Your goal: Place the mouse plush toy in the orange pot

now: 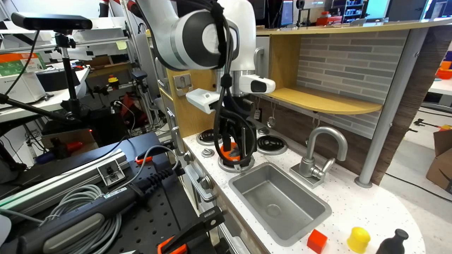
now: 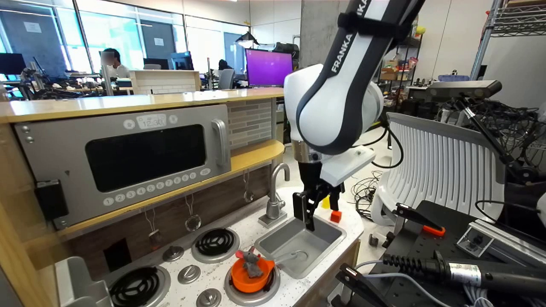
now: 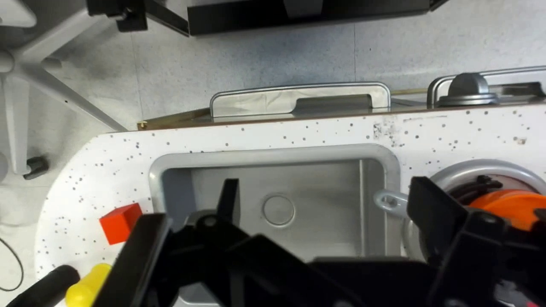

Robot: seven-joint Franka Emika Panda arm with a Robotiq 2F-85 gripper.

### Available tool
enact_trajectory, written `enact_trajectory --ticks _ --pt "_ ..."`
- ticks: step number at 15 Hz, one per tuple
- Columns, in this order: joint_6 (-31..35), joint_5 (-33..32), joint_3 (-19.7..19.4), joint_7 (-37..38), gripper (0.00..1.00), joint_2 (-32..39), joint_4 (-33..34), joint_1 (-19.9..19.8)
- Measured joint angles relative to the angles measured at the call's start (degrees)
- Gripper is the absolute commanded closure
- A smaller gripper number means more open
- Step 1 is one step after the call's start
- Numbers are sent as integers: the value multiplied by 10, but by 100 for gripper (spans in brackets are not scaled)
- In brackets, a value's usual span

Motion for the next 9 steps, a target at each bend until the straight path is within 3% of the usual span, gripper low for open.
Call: enact_trajectory --ticks 5,9 --pt "-137 0 43 -62 0 -74 10 -78" --pt "-168 1 59 -81 0 -81 18 -99"
